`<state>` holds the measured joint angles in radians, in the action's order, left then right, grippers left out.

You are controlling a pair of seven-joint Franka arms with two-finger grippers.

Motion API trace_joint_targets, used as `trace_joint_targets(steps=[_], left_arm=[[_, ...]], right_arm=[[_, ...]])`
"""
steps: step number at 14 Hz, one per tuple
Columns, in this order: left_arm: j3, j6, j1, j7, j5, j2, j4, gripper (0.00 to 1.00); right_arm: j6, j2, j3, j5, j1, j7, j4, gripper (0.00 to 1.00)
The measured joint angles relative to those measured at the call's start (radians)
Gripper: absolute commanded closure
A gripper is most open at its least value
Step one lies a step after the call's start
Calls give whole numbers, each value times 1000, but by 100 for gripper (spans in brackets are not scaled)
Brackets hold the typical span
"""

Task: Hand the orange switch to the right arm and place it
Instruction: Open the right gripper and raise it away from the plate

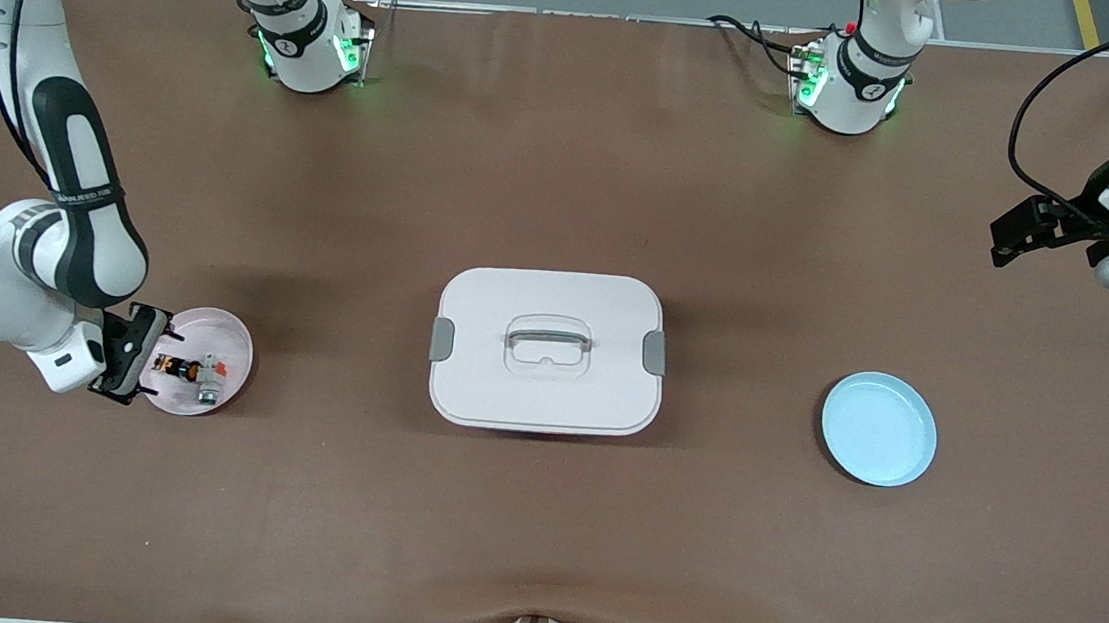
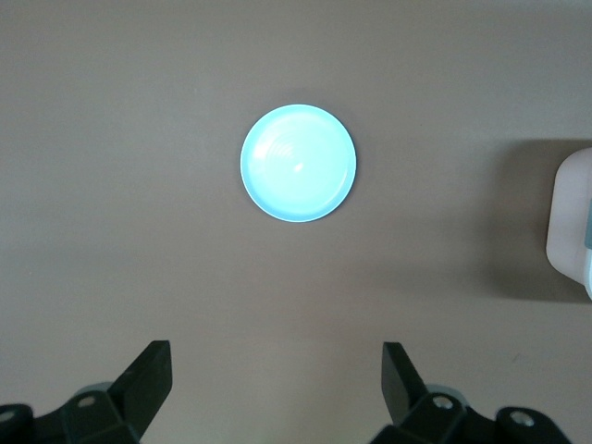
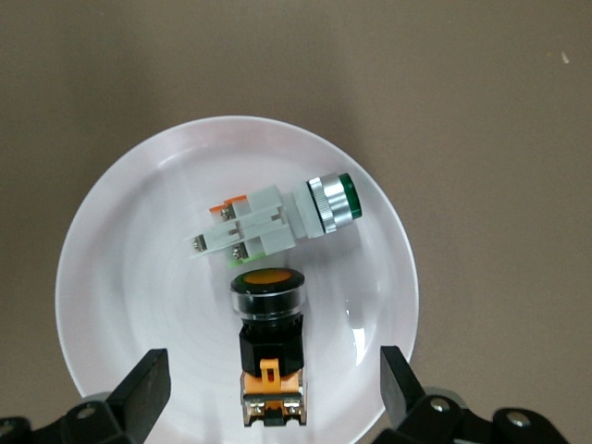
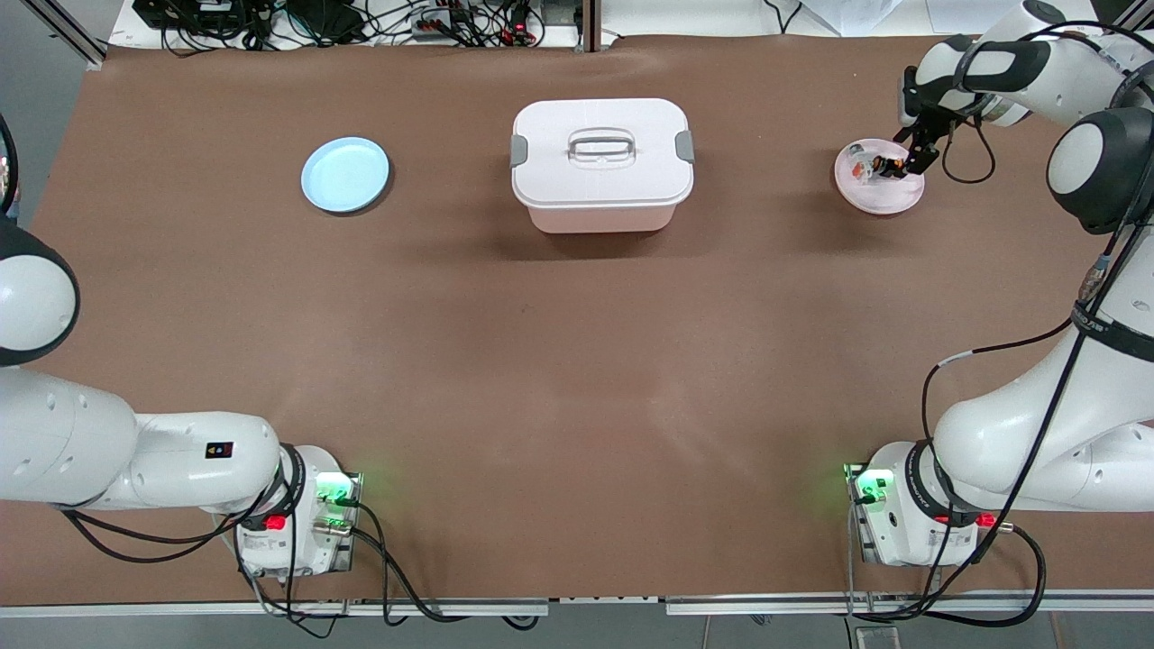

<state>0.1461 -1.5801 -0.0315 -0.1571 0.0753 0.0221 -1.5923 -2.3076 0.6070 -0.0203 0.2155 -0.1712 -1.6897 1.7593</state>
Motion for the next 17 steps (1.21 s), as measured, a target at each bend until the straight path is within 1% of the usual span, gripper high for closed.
trace_joint_targets(steps=[4,7,12,15,17], left_arm=[[0,0,0,0,0,1,1,0],[0,1,0,0,0,1,1,0],[0,1,0,0,0,1,1,0],[0,1,0,0,0,1,2,0],[0,1,0,0,0,1,2,0]], right_arm=[[175,-3,-14,0,-8,135,-113,0],[255,-19,-25,-1,-15,332,-160,0],[364,-115,-31,-31,-17,719,-185,0],[435,-182,-32,-47,-17,996,-192,0],[486,-236,-27,-97,-15,1162,-193,0]])
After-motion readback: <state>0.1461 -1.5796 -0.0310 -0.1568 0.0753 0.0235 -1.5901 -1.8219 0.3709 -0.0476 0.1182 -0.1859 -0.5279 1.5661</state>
